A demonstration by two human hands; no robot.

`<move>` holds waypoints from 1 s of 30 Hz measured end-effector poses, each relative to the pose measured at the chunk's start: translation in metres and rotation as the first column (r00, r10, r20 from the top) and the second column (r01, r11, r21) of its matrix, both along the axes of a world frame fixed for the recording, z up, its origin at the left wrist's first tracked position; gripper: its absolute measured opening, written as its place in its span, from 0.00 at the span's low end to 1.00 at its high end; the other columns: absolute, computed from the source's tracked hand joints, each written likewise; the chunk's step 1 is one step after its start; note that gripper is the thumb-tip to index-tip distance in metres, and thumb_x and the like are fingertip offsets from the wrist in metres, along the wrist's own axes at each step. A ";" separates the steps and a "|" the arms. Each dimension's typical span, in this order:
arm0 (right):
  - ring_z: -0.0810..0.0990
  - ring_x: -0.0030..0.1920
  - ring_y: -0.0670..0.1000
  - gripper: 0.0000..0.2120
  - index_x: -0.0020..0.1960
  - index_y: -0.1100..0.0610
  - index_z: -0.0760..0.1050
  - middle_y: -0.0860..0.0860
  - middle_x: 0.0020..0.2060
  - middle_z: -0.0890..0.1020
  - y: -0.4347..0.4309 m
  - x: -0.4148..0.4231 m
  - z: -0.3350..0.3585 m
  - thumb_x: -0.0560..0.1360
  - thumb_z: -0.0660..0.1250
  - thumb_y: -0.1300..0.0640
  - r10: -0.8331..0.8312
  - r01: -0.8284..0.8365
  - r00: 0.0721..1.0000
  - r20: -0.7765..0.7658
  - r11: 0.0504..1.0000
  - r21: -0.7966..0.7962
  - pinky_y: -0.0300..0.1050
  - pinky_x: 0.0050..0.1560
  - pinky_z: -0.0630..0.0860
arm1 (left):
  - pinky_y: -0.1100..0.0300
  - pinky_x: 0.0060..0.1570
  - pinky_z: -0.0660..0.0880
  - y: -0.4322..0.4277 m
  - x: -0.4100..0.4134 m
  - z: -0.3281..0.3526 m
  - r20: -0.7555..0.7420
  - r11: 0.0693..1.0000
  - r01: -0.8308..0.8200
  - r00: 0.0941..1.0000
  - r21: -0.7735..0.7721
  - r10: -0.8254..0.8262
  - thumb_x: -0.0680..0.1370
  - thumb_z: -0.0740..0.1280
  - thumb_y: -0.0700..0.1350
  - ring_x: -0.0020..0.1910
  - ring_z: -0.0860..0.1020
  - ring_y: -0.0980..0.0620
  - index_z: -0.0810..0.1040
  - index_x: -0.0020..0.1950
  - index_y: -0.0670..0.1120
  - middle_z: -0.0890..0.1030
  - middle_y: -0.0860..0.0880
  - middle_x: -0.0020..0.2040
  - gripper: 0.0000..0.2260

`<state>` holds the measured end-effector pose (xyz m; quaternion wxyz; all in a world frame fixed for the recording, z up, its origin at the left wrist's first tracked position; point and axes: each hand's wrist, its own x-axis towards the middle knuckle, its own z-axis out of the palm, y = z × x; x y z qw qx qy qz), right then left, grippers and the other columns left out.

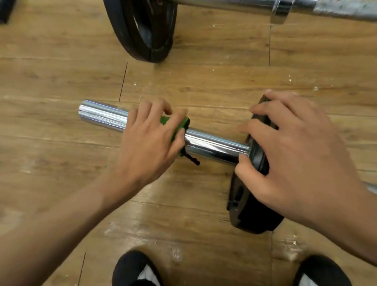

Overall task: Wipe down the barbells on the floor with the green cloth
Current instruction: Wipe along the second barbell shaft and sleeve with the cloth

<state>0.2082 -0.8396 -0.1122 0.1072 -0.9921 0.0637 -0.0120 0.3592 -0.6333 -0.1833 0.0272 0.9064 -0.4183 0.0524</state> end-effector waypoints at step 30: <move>0.76 0.66 0.57 0.21 0.52 0.56 0.82 0.51 0.49 0.81 -0.027 0.024 0.001 0.73 0.56 0.45 -0.035 0.029 0.999 0.037 0.989 0.145 0.52 0.68 0.68 | 0.41 0.73 0.67 -0.072 -0.058 -0.033 -0.086 0.904 0.336 0.925 -0.265 -0.370 0.82 0.62 0.47 0.62 0.76 0.35 0.73 0.71 0.33 0.79 0.34 0.63 0.23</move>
